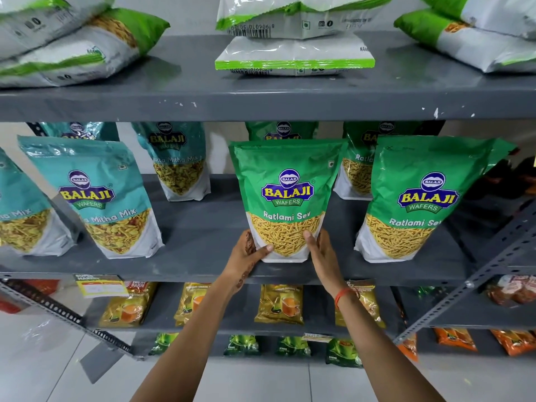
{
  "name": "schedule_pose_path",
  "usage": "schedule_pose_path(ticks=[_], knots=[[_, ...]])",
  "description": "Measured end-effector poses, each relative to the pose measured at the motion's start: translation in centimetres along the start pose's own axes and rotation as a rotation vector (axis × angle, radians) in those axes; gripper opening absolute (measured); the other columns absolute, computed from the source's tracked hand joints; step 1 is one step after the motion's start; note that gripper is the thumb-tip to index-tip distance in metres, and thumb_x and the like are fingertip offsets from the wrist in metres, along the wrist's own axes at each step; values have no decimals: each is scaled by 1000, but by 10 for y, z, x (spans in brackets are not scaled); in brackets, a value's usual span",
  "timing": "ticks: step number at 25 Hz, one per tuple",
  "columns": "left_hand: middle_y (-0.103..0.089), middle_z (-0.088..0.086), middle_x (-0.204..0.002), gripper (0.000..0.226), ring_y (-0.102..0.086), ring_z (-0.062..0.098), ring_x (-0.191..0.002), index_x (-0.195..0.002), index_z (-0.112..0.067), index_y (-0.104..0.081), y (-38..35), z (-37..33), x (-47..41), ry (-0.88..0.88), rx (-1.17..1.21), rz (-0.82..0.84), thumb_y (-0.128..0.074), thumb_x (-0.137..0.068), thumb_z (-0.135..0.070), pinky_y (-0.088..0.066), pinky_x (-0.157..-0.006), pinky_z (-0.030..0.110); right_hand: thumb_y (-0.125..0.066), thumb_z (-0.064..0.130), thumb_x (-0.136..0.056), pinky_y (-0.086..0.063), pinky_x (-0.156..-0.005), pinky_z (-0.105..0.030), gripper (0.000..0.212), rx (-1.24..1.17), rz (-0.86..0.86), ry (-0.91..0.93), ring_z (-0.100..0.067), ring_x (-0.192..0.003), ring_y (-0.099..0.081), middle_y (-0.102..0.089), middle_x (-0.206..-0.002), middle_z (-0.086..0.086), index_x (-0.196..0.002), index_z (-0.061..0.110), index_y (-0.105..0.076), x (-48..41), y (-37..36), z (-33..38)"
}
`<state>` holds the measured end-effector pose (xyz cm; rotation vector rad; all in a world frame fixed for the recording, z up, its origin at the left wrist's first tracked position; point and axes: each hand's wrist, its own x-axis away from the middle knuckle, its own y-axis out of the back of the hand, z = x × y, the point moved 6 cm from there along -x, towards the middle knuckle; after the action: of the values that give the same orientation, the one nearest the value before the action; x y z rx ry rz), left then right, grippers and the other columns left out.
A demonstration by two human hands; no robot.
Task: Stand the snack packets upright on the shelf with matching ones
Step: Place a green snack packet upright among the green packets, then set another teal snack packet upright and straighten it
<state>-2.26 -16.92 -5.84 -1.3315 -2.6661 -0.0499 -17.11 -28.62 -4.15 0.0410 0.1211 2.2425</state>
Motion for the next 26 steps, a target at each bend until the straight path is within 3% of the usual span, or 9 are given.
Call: schedule_pose_path(ticks=[4,7,9,11,16,20,22,24,26], knots=[[-61,2,-125,47,-59,12,-113,-117,-23,-48,0,-5,3,8,-10,3,-72,-78,-13,-53,-75,12,-51,75,-71,-51,-79,-10,73,-15,-6,40,1,-109,-58,-63,-116,11,-124,25,-45,2,-2,2],[-38,2,-150,77,-37,18,-136,-143,-21,-28,6,-23,13,-66,-87,-66,-68,-78,-33,-39,-107,33,-44,54,-88,-42,-103,-28,62,116,-314,252,-18,-124,-49,-52,-133,-10,-134,13,-40,16,-1,27],[-18,-5,-158,86,-20,9,-143,-148,-26,-13,15,-51,27,-253,-261,-188,-59,-79,-49,-25,-113,25,-36,46,-95,-32,-109,-25,56,233,-490,498,-27,-128,-42,-46,-135,-19,-133,4,-41,31,-17,62],[-13,-5,-159,76,-14,5,-144,-148,-25,-10,24,-85,44,-526,-443,-302,-49,-88,-50,-20,-114,20,-38,34,-97,-31,-112,-29,47,227,-450,667,-27,-130,-40,-45,-134,-21,-132,2,-41,39,-53,96],[-11,1,-157,60,-8,18,-147,-148,-15,-9,94,-139,78,-922,-631,-618,-34,-99,-39,-16,-119,44,-43,15,-94,-36,-109,-38,35,88,-314,777,-26,-127,-43,-48,-131,-19,-125,1,-47,37,-161,156],[-13,21,-156,65,-1,15,-146,-147,-7,-10,207,-149,83,-870,-713,-847,-32,-98,-42,-7,-120,36,-43,14,-95,-36,-110,-37,34,17,-302,709,-23,-127,-43,-47,-131,-18,-125,0,-47,22,-259,165],[-7,12,-158,70,2,12,-146,-148,-13,-4,259,-140,77,-772,-690,-862,-36,-95,-46,-4,-120,31,-43,21,-95,-35,-110,-46,39,7,-260,569,-25,-130,-41,-44,-135,-16,-130,4,-43,9,-299,142],[-2,-9,-156,79,-2,3,-145,-148,-15,-4,294,-118,70,-671,-542,-738,-43,-90,-52,-9,-118,22,-46,34,-94,-34,-110,-51,49,-28,-169,386,-23,-134,-38,-41,-142,-11,-137,12,-37,0,-325,109],[-18,-28,-150,81,-22,-8,-138,-148,-24,-12,317,-86,58,-522,-278,-490,-54,-84,-53,-26,-109,12,-51,44,-91,-42,-106,-48,49,-98,-22,291,-20,-130,-45,-50,-137,-4,-135,25,-39,1,-346,82]])
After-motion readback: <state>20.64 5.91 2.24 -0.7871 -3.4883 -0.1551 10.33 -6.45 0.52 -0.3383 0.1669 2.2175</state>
